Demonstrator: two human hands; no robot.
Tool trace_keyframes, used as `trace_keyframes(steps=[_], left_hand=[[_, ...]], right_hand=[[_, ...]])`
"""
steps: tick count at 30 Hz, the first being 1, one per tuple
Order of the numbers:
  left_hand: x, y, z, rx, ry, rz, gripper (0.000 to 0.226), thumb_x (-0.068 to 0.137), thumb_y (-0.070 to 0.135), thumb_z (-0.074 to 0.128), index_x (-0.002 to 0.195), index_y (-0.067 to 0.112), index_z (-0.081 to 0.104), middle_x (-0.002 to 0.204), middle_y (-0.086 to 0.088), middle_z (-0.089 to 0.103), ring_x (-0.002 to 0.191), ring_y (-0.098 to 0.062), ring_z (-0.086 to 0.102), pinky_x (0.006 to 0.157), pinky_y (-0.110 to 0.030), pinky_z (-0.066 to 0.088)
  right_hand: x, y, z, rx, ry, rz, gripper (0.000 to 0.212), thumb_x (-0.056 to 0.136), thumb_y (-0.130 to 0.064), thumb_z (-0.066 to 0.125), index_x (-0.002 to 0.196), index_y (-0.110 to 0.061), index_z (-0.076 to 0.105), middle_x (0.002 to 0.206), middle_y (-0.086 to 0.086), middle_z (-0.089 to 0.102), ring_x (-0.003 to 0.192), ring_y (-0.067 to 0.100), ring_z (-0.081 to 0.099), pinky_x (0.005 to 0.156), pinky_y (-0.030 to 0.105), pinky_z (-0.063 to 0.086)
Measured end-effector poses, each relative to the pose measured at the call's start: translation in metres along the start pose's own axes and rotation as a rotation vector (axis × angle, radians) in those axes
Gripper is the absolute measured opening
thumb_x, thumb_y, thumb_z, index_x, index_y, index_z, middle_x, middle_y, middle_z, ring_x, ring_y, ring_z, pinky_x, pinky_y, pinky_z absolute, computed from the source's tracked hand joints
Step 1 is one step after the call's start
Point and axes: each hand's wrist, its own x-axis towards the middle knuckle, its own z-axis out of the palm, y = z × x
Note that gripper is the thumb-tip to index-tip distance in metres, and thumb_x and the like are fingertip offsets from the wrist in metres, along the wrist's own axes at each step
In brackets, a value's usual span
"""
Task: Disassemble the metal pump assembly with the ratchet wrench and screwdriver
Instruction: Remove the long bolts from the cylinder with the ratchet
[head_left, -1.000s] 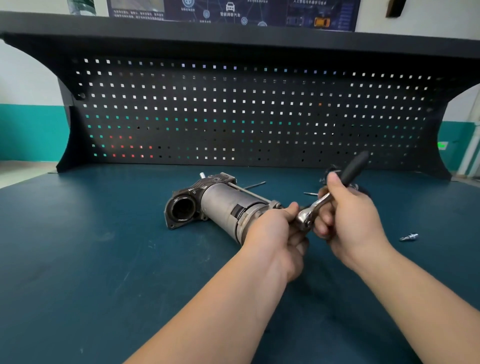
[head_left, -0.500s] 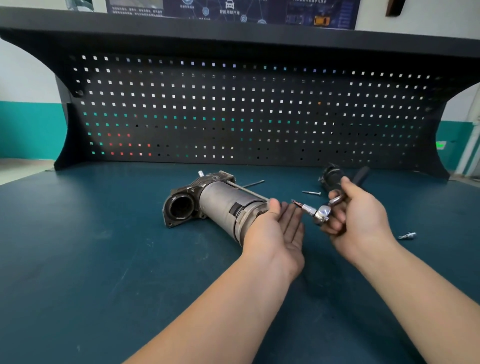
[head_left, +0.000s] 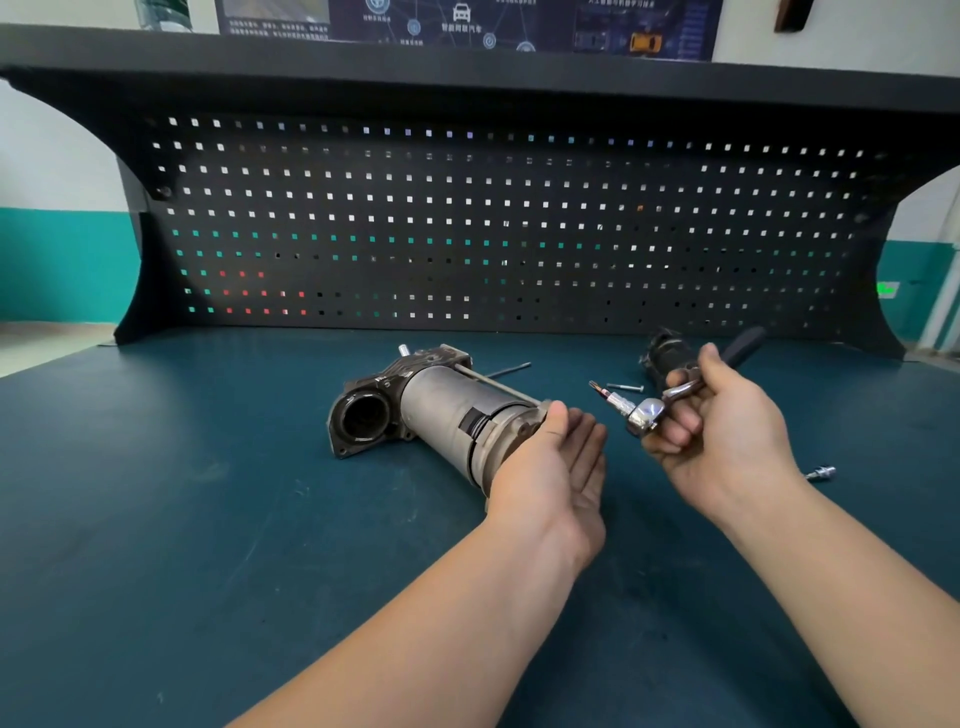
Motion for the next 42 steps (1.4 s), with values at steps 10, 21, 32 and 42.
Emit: trace_keyframes(steps=[10, 21, 32, 42], left_hand=[[-0.001, 0.001, 0.003, -0.113, -0.033, -0.044, 0.025, 0.097, 0.021, 0.050, 0.083, 0.005, 0.062, 0.084, -0.009, 0.068, 0.086, -0.020, 0.063, 0.089, -0.031, 0.045], [-0.008, -0.001, 0.005, -0.145, 0.006, -0.016, 0.024, 0.097, 0.022, 0.050, 0.084, 0.006, 0.062, 0.093, -0.012, 0.070, 0.083, -0.021, 0.065, 0.079, -0.031, 0.048], [-0.009, -0.002, 0.004, 0.013, 0.007, -0.002, 0.022, 0.099, 0.021, 0.045, 0.094, 0.006, 0.059, 0.091, -0.008, 0.066, 0.083, -0.019, 0.062, 0.088, -0.030, 0.045], [-0.001, 0.009, -0.005, 0.390, 0.206, 0.063, 0.024, 0.093, 0.005, 0.039, 0.080, 0.010, 0.059, 0.074, -0.005, 0.059, 0.083, -0.023, 0.056, 0.077, -0.028, 0.041]], right_hand=[[-0.001, 0.000, 0.002, -0.037, -0.029, -0.059, 0.042, 0.099, -0.042, 0.044, 0.067, -0.014, 0.044, 0.037, -0.005, 0.024, 0.030, 0.009, 0.022, 0.035, 0.015, 0.020], [-0.005, 0.010, 0.006, -0.390, -0.169, -0.407, 0.041, 0.098, -0.041, 0.048, 0.068, -0.012, 0.051, 0.036, -0.003, 0.034, 0.031, 0.013, 0.033, 0.037, 0.020, 0.030], [-0.004, -0.011, 0.002, -0.369, -0.105, -0.425, 0.030, 0.098, -0.036, 0.050, 0.074, -0.017, 0.049, 0.057, -0.004, 0.057, 0.040, 0.012, 0.050, 0.040, 0.022, 0.041], [-0.008, 0.022, 0.017, -0.944, -0.190, -0.336, 0.029, 0.067, -0.037, 0.083, 0.071, -0.015, 0.065, 0.051, -0.003, 0.063, 0.027, 0.010, 0.040, 0.032, 0.015, 0.028]])
